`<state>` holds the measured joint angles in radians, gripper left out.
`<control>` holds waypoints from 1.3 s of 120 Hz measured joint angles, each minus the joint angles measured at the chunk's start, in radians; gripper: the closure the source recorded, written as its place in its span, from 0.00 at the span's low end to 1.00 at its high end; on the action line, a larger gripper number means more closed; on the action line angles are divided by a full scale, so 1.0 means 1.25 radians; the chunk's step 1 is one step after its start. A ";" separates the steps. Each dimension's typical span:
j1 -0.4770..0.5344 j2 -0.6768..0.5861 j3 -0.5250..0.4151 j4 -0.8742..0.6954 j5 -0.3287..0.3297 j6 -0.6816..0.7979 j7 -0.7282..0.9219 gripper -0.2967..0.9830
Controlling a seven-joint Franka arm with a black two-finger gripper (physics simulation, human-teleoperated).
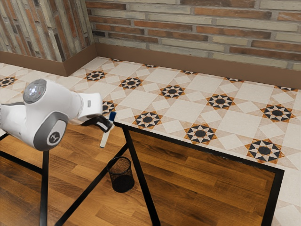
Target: Put the marker into the pen holder.
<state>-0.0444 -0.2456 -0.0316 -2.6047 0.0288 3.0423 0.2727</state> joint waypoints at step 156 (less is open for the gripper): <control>-0.011 0.191 0.004 0.490 -0.113 -0.416 0.021 0.26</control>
<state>-0.0579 -0.0066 -0.0271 -1.9927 -0.1121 2.5223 0.2985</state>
